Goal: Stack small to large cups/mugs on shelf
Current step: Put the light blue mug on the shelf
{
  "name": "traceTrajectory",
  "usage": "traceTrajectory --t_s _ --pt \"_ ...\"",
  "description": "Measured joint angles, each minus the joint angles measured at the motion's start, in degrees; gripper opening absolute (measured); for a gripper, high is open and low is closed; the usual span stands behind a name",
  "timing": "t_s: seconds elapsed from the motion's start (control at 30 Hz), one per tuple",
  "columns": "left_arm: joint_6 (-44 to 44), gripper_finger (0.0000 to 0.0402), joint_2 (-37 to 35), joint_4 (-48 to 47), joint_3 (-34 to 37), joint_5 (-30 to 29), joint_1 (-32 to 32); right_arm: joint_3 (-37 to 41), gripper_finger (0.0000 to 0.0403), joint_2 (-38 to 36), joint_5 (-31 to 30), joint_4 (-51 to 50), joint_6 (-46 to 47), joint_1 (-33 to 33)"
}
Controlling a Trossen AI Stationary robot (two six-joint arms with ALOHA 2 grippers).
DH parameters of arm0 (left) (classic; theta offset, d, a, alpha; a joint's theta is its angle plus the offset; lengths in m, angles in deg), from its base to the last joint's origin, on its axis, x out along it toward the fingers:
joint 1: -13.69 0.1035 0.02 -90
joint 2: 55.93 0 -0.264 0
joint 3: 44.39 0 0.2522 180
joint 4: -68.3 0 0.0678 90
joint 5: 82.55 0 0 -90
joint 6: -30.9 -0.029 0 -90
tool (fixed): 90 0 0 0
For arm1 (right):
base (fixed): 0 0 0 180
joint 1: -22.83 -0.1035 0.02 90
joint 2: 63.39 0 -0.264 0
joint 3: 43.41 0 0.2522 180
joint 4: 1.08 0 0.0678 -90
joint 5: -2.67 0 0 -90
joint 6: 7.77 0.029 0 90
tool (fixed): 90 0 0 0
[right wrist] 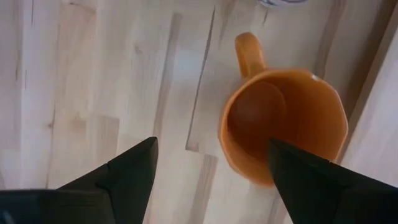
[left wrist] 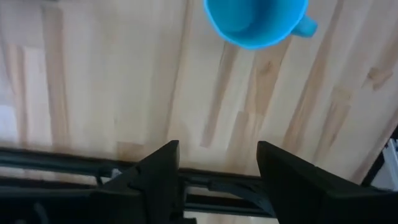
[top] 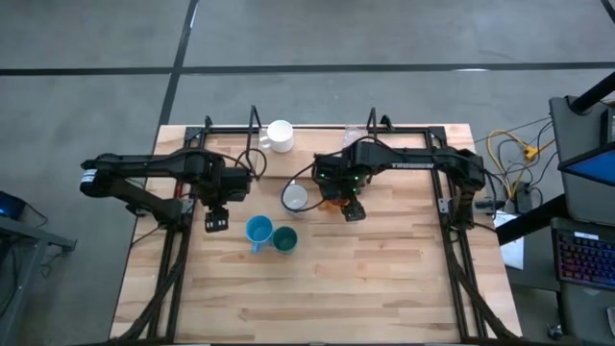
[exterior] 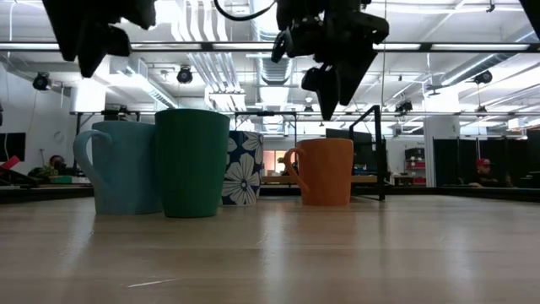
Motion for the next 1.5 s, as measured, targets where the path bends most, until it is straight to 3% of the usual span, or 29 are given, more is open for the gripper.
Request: traceTrajectory --t_s 0.13,0.23,0.4,0.57,0.8,0.93,1.07,1.27,1.5 --pt "-1.9 0.0201 0.0 0.3 -2.9 -4.6 0.0 0.0 0.0287 0.5 1.0 1.3 2.3 -0.2" --pt "-8.1 0.0201 -0.1 2.1 -3.7 -7.5 0.0 0.0 0.0286 0.5 1.0 1.7 4.4 -0.8" --pt "-22.3 0.0201 -0.2 6.6 -1.8 -7.5 0.0 -2.6 0.0286 -0.1 1.1 -2.6 6.4 -2.6" --pt "-27.2 0.0201 1.6 9.7 0.8 -6.1 0.0 -9.8 0.0286 -0.7 -1.9 -10.9 7.5 -4.9" --pt "-27.2 0.0201 3.9 10.8 2.4 -0.8 0.0 -19.9 0.0286 -0.5 -7.5 -16.4 4.5 -8.8" --pt "-27.2 0.0201 3.3 6.6 1.7 -1.2 0.0 -22.4 0.0284 -0.3 -13.2 -13.3 -1.2 -9.3" --pt "-23.9 0.0201 0.1 0.4 -0.8 -4.4 0.0 -22.8 0.0266 -0.1 -14.0 -6.5 -4.8 -8.2" --pt "-15.3 0.0201 -6.8 -0.3 -6.4 -6.8 0.0 -22.5 0.0222 0.9 -11.0 4.6 -9.9 -5.8" --pt "-5.3 0.0201 -12.6 1.0 -10.5 -7.2 -0.1 -30.4 0.0206 9.8 -1.7 1.8 -12.3 -3.8"
